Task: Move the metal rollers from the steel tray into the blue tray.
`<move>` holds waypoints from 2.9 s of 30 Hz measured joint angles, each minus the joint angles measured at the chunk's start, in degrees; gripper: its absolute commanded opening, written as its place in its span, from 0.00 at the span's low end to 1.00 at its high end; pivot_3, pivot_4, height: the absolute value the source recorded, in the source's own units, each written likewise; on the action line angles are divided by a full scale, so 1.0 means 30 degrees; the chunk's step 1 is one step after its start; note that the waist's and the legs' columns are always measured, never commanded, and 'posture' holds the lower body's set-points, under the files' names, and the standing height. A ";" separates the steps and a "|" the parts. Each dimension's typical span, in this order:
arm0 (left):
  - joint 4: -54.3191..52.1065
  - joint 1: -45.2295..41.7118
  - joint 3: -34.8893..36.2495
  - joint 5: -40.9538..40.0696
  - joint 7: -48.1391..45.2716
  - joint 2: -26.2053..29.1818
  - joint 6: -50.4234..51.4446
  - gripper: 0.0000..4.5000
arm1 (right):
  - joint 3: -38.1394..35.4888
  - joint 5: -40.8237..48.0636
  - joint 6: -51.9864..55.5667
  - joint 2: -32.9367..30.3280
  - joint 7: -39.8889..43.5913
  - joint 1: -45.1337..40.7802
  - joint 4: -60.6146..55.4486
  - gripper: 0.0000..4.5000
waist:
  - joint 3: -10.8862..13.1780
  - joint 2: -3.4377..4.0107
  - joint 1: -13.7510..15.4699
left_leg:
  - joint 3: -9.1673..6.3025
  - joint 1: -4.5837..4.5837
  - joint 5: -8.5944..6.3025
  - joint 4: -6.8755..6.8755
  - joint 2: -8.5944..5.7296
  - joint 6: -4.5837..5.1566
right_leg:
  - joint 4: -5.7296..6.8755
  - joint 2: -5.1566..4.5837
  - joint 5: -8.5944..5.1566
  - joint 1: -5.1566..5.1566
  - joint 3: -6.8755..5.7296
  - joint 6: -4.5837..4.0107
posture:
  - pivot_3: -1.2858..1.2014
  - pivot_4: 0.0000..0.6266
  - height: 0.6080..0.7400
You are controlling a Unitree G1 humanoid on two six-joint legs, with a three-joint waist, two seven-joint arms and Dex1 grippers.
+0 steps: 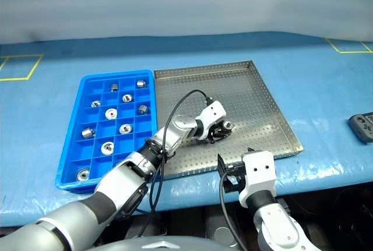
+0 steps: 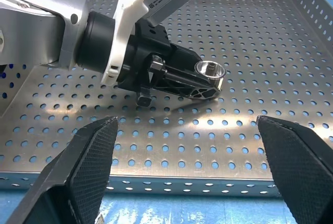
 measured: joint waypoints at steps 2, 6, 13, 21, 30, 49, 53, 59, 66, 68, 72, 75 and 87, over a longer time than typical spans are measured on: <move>-0.0183 0.0165 0.0085 -0.0011 -0.0151 0.0007 0.0012 0.37 | 0.0026 0.0157 0.0191 -0.0093 -0.0060 -0.0368 0.0000 1.00 | -0.0001 -0.0003 0.0016 | -0.0001 0.0002 0.0003 0.0003 -0.0001 0.0006 | 0.0000 -0.0001 0.0004 0.0002 0.0005 0.0006 | 0.44 0.24 1.00; -0.2020 0.0868 0.1025 -0.0768 -0.0123 0.0057 0.0554 0.37 | 0.0014 0.0609 0.0891 -0.0233 -0.0035 -0.1366 0.0000 1.00 | 0.0000 -0.0004 0.0109 | -0.0007 0.0000 0.0011 0.0002 -0.0002 0.0020 | 0.0007 -0.0005 0.0014 -0.0007 0.0028 0.0018 | 0.47 0.24 1.00; -0.9654 0.2905 0.3111 -0.2553 0.0199 0.1435 0.2618 0.37 | -0.0375 0.1474 0.3246 -0.0257 0.1061 -0.4110 -0.0006 1.00 | -0.0005 0.0004 0.0412 | -0.0002 0.0038 0.0017 -0.0008 0.0004 0.0029 | 0.0020 0.0007 0.0025 0.0012 0.0056 0.0033 | 0.51 0.24 1.00; -1.7808 0.6126 0.4746 -0.3806 -0.0596 0.6317 0.4766 0.37 | -0.0689 0.1726 0.5418 -0.0013 0.3865 -0.8013 0.1026 1.00 | -0.0003 -0.0003 0.1307 | 0.0010 0.0092 0.0024 -0.0002 0.0007 0.0031 | 0.0044 0.0007 0.0027 0.0044 0.0063 0.0025 | 0.57 0.24 1.00; -2.3375 1.0409 0.6720 -0.5042 -0.0087 0.9587 0.7271 0.37 | 0.1051 0.0763 0.5884 0.1192 0.6638 -1.1613 0.3988 1.00 | 0.0007 -0.0028 0.2532 | 0.0006 0.0091 0.0027 -0.0039 0.0001 0.0039 | 0.0018 -0.0019 0.0018 0.0048 0.0035 0.0010 | 0.61 0.24 1.00; -2.5523 1.4284 0.6692 -0.6515 0.0214 1.2162 0.9206 0.37 | 0.1647 -0.0906 0.6033 0.2600 0.8771 -1.1589 0.4846 1.00 | 0.0015 -0.0045 0.3465 | -0.0010 0.0063 0.0063 -0.0073 -0.0016 0.0099 | -0.0005 -0.0184 0.0011 0.0041 -0.0092 0.0007 | 0.62 0.24 1.00; -2.4435 1.3813 0.5452 -0.6488 -0.0335 1.2172 0.9178 0.37 | 0.1628 -0.1189 0.6181 0.2877 0.8684 -1.1113 0.4811 1.00 | 0.0015 -0.0045 0.3444 | -0.0034 0.0029 0.0065 -0.0065 -0.0018 0.0099 | -0.0004 -0.0180 0.0009 0.0017 -0.0116 0.0002 | 0.60 0.24 1.00; -2.2880 1.2719 0.4441 -0.5986 -0.0875 1.2236 0.8746 0.37 | 0.1426 -0.1536 0.6273 0.3289 0.8509 -1.0408 0.4471 1.00 | 0.0016 -0.0043 0.3248 | -0.0031 0.0018 0.0065 -0.0067 -0.0020 0.0100 | -0.0006 -0.0179 0.0008 0.0007 -0.0117 0.0001 | 0.59 0.24 1.00; -2.2336 1.2222 0.4468 -0.5791 -0.1008 1.2246 0.8704 0.89 | 0.1267 -0.1853 0.6644 0.3549 0.8206 -1.0000 0.3920 1.00 | 0.0016 -0.0044 0.3202 | -0.0058 -0.0013 0.0068 -0.0055 -0.0019 0.0106 | -0.0016 -0.0203 0.0007 0.0003 -0.0131 0.0004 | 0.58 0.24 1.00; -2.2337 1.2223 0.4620 -0.5812 -0.1033 1.2246 0.8704 0.99 | 0.1127 -0.1921 0.6695 0.3552 0.8207 -0.9872 0.3813 1.00 | 0.0016 -0.0044 0.3241 | -0.0066 -0.0031 0.0071 -0.0051 -0.0031 0.0118 | -0.0026 -0.0220 0.0007 0.0002 -0.0136 0.0009 | 0.58 0.24 1.00; -2.2346 1.2225 0.4838 -0.5867 -0.0985 1.2061 0.8387 0.99 | 0.0778 -0.2020 0.6912 0.3472 0.8276 -0.9511 0.3489 1.00 | 0.0016 -0.0045 0.3241 | -0.0082 -0.0051 0.0071 -0.0044 -0.0038 0.0125 | -0.0035 -0.0228 0.0009 -0.0001 -0.0147 0.0013 | 0.58 0.24 1.00; -2.2605 1.2223 0.5180 -0.6033 -0.0820 1.1655 0.7762 0.99 | 0.0278 -0.2081 0.6956 0.3113 0.8509 -0.9373 0.3370 1.00 | 0.0016 -0.0044 0.3181 | -0.0088 -0.0049 0.0073 -0.0041 -0.0033 0.0126 | -0.0031 -0.0225 0.0010 0.0001 -0.0156 0.0013 | 0.58 0.24 1.00; -2.4548 1.4596 0.6893 -0.6558 0.0893 1.0914 0.6288 0.99 | -0.3411 -0.2566 0.6822 0.1970 0.9388 -0.8013 0.3996 1.00 | 0.0015 -0.0042 0.3063 | -0.0085 -0.0034 0.0078 -0.0039 -0.0028 0.0126 | -0.0014 -0.0210 0.0009 0.0003 -0.0156 0.0011 | 0.59 0.24 1.00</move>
